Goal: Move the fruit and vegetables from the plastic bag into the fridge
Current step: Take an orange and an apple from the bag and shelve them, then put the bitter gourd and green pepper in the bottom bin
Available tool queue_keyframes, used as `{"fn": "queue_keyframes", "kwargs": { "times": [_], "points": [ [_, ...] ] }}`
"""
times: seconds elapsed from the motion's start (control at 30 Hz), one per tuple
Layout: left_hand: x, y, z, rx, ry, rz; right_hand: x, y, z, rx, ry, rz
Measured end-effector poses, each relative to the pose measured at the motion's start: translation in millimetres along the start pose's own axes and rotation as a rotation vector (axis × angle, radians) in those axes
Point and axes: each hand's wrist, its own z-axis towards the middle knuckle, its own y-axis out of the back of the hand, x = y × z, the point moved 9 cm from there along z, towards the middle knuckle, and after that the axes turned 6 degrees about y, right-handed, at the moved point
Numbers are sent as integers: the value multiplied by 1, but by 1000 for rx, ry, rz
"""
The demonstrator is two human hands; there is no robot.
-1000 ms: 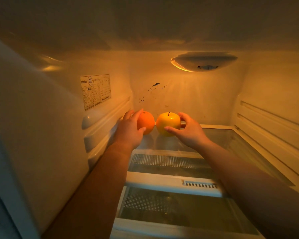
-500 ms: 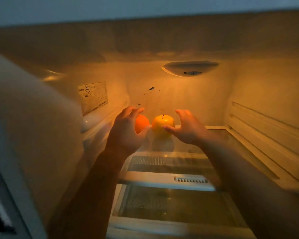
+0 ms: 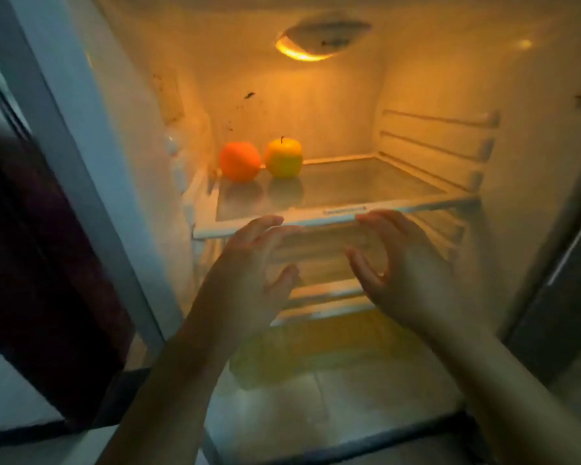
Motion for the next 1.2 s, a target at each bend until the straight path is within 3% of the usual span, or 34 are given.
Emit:
{"fn": "queue_keyframes", "kwargs": {
  "times": [0.13,0.43,0.63,0.87,1.2],
  "points": [
    [-1,-27,-66,182,-46,-117,26,6,-108,124,-140,-9],
    [-52,-129,-201,677,-154,-221,45,55,-318,401,-722,-132],
    [-125,-170,-243,861,-328,-177,48,120,-417,437,-974,-181],
    [-284,-224,-336,1081,-583,-221,56,215,-539,474,-1166,-144],
    [-559,-287,-515,1229,-813,-302,40,440,-729,184,-1370,-346]
  ]
}}
